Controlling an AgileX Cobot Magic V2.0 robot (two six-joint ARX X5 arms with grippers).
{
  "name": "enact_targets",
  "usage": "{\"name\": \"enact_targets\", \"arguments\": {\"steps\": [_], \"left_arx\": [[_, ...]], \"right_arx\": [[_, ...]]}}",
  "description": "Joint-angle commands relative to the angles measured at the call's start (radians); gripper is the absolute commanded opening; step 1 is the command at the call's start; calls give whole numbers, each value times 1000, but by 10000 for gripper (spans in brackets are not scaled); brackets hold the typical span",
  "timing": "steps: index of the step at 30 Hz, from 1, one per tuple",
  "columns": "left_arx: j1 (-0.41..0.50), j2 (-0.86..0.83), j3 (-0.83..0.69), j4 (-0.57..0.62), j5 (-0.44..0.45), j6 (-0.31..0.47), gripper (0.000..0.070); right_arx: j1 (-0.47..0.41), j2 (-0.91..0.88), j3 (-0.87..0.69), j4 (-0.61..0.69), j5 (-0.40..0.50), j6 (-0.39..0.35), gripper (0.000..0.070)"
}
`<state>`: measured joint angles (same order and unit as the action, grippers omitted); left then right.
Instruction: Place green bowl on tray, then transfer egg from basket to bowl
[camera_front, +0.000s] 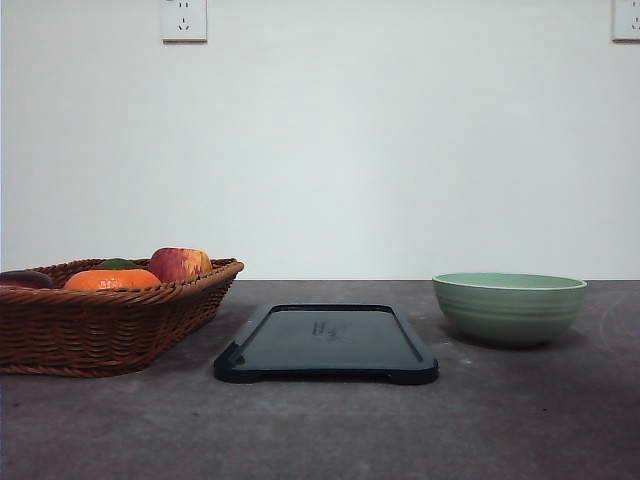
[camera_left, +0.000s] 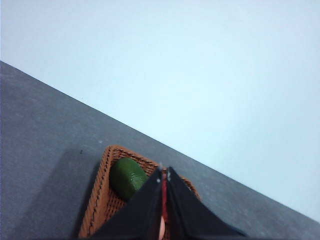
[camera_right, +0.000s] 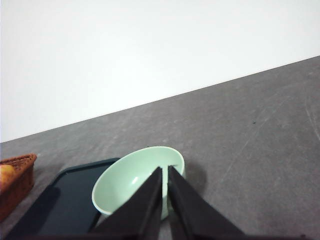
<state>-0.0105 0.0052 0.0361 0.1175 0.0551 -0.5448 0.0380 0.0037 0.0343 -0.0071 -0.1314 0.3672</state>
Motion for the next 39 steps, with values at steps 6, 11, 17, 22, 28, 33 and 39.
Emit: {"name": "enact_targets", "arguments": {"steps": [6,11,17,22,28,33,39], "left_arx": [[1,33,110,-34,2,93,1],[1,129,243,-155,2,135,1],[-3,301,407,-269,48,138,1],[-4,463,536,-343,89,153,1],[-11,656,664,-441,129,207,1],[-39,804,757,-527,154,260,0],[-88,959,875,-670,156,291,0]], "right_arx": [[0,52,111,3,-5,11,7],[0,160,233,-73,-27,-6,7],[1,337,371,-171,-95,-55,7],[16,497,483,-244,-125,-113,7],[46,693,598,-289,-135,-167,7],[70,853,683,-318,-135,-173,7],[85,1025,787,-398,-135,-173,7]]}}
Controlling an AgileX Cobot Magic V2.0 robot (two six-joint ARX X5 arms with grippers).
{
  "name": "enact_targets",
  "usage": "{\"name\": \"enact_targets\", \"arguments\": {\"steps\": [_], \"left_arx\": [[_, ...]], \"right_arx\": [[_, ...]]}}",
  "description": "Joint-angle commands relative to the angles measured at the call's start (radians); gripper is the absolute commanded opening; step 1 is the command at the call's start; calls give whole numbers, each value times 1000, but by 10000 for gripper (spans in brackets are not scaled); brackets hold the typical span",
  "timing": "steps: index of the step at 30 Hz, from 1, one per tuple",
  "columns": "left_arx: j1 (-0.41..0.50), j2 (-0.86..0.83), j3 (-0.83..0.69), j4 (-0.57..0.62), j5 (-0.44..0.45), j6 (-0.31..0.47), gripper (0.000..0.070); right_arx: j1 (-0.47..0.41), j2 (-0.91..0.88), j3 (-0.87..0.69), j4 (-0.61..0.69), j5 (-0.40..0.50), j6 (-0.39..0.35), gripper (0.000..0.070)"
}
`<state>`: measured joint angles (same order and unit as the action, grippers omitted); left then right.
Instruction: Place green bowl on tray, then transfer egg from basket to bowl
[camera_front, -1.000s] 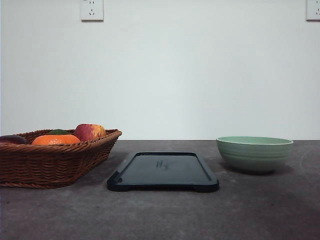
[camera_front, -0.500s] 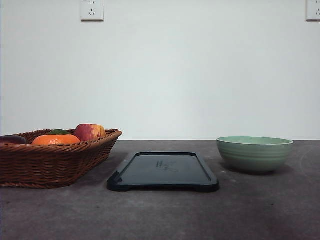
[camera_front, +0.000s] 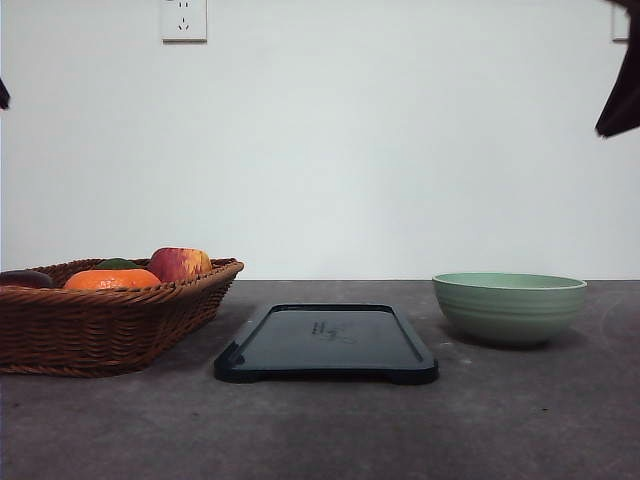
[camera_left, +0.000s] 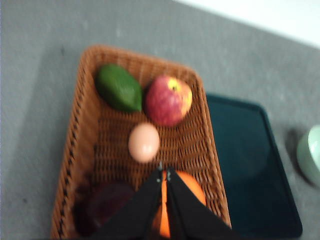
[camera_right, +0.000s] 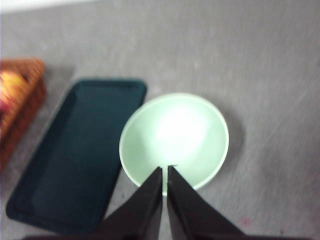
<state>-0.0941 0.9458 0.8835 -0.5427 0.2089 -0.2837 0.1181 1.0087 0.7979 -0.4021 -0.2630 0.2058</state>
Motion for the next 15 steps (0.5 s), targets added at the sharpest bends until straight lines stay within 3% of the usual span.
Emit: {"name": "enact_targets", "arguments": {"steps": [1,8,13,15], "left_arx": [[-13,42,47,-34,2,41,0],[-50,168,145,-113,3,83,0],[-60,193,161,-109,3,114,0],[-61,193,161,-108,3,115,29]], "right_arx": [[5,47,40,-23,-3,-12,7],[5,163,122,-148,-2,-12,7],[5,175,129,-164,-3,-30,10],[5,175,129,-167,-3,-51,47]]}}
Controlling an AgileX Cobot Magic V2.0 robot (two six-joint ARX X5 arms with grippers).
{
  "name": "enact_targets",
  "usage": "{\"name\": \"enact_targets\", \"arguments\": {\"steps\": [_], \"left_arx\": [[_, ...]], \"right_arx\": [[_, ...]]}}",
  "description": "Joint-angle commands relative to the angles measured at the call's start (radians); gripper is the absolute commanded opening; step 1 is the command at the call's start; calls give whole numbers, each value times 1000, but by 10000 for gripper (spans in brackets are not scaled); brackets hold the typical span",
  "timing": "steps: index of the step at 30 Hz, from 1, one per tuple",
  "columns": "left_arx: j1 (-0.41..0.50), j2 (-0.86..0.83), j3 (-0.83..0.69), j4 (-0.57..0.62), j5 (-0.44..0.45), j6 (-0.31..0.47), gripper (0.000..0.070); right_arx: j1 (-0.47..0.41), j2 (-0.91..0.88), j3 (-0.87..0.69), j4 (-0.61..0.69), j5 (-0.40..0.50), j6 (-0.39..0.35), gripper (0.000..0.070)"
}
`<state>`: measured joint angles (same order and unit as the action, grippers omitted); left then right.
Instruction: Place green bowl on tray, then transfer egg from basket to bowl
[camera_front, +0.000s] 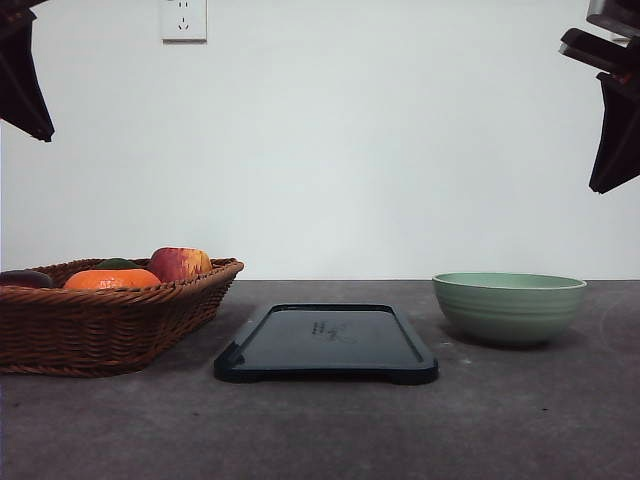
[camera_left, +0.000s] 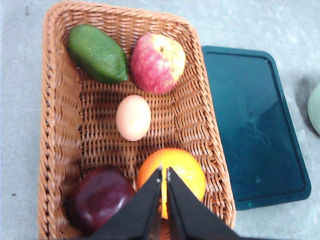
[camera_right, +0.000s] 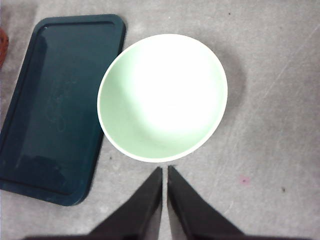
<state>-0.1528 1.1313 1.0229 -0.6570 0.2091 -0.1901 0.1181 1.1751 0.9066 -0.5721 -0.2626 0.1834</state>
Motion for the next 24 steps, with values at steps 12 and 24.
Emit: {"name": "enact_targets", "arguments": {"steps": [12,24], "left_arx": [[-2,7,22,3,2,20,311],[-2,7,22,0,2,14,311]], "right_arx": [[-1,26,70,-95,26,-5,330],[-35,296,341,-269,79,-82,328]]}}
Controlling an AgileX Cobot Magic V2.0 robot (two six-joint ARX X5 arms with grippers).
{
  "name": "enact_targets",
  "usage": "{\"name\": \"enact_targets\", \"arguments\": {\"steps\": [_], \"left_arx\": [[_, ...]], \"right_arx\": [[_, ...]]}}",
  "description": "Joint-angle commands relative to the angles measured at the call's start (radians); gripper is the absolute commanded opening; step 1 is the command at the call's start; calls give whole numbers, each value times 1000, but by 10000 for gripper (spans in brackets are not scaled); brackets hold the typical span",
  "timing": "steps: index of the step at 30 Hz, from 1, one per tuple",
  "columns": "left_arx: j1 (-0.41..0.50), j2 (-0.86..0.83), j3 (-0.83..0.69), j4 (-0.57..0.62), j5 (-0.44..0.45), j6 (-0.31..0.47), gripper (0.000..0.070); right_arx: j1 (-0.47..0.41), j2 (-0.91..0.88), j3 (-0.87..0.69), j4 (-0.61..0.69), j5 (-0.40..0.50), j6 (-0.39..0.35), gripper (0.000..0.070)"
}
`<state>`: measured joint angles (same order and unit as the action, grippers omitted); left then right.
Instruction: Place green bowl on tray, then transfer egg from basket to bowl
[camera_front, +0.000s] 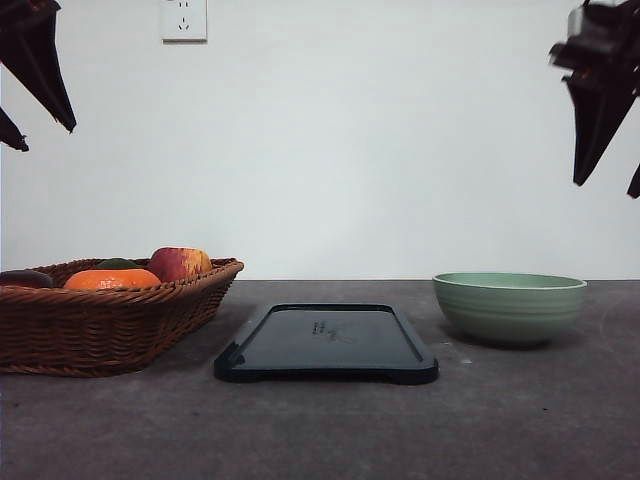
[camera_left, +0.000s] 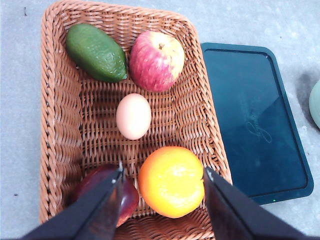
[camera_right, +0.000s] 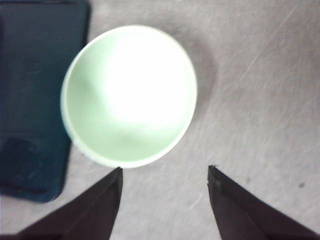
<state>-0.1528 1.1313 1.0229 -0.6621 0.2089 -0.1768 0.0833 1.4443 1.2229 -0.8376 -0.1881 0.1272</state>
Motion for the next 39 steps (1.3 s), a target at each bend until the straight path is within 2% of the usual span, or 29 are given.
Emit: {"name": "enact_targets", "arguments": {"steps": [1,12,16,23,25,29,34,39], "left_arx": [[-2,7,22,6,2,1,311],[-2,7,22,19,2,-1,311],[-2,7,22,24,2,0,311],[-2,7,22,36,2,-17,311],[-2,7,22,38,2,-23,311],[-2,7,22,52,2,-23,311],[-2,7,22,56,2,-23,311],[-2,7,22,57,2,-23,311]], "right_arx": [[-2,58,48,-12,7,-35,328],[-3,309,207,-25,9,-61,326],[-3,363,219,-19,10,-66,278],[-3,426,219,-16,26,-76,254],[-3,439,219,-18,29,-77,192],[-3,444,219,-24,31,-77,17],[-3,444,237,-70,32,-82,1],[-2,444,341,-189,30,-85,1]]}}
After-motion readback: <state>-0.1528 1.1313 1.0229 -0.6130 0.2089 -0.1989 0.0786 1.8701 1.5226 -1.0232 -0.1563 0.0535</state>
